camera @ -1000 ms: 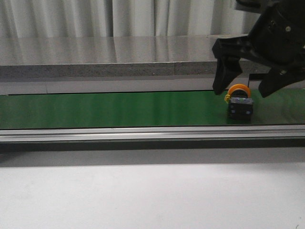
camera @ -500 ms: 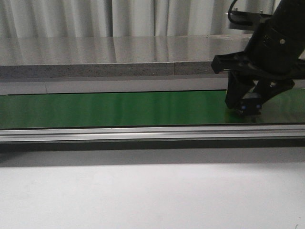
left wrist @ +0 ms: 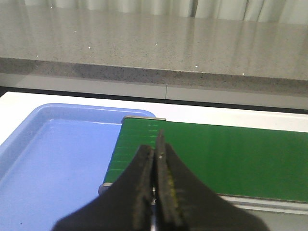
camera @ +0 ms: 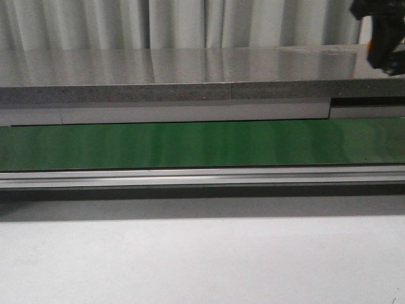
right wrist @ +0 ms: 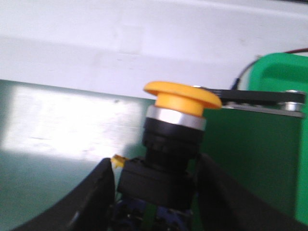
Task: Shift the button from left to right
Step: 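Lift the button with the right gripper and release it into the green tray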
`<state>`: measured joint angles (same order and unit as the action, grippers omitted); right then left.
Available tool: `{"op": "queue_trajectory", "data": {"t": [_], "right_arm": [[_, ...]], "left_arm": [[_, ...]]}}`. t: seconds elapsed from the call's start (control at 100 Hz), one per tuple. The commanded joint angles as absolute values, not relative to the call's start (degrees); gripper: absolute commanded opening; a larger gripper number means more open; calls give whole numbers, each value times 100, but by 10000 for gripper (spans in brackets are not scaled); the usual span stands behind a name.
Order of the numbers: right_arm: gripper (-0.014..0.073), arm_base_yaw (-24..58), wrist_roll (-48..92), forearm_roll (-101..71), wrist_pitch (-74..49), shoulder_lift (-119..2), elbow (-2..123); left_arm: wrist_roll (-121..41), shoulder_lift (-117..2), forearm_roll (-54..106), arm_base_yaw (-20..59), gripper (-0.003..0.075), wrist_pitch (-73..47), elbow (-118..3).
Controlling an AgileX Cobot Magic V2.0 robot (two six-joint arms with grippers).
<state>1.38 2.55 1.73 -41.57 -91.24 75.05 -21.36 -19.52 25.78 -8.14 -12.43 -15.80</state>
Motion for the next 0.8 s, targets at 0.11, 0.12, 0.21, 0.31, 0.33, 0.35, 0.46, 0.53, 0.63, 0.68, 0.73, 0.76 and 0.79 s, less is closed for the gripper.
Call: {"op": "queue_trajectory", "data": {"t": [0.11,0.12,0.21,0.31,0.33,0.35,0.46,0.53,0.63,0.68,0.73,0.76,0.79], "right_arm": [[122,-1061,803,303,-3831,-8886,7705],[122,-1098,820,303,-3825,-8886,7705],[122,-1524,1012,303,-3724,-8933,7699],[122,-1866,1012,296,-3641,-9105,7692],[122,-1919,1012,296,-3635,-9162,7692],[122,-1967,1012,296,-3631,-9227,7692],[122,-2139,1012,279,-3675,-9627,7692],[122,-2168,1012,274,-3754,-9857,7692],[122,-2173,1012,269,-3789,-10077,7692],[122,-2173,1012,246,-3789,-10153,7692],[122,-2173,1012,218,-3789,-10213,7692],[122,-2173,1012,208,-3789,-10253,7692],[122,-2173,1012,202,-3802,-10276,7692]], "left_arm": [[-2120,-1983,2664,-782,-20,-828,-1752],[-2120,-1983,2664,-782,-20,-828,-1752],[-2120,-1983,2664,-782,-20,-828,-1752],[-2120,-1983,2664,-782,-20,-828,-1752],[-2120,-1983,2664,-782,-20,-828,-1752],[-2120,-1983,2664,-782,-20,-828,-1752],[-2120,-1983,2664,-782,-20,-828,-1752],[-2120,-1983,2664,-782,-20,-828,-1752],[-2120,-1983,2664,-782,-20,-828,-1752],[-2120,-1983,2664,-782,-20,-828,-1752],[-2120,-1983,2664,-782,-20,-828,-1752],[-2120,-1983,2664,-782,-20,-828,-1752],[-2120,-1983,2664,-782,-20,-828,-1752]]}}
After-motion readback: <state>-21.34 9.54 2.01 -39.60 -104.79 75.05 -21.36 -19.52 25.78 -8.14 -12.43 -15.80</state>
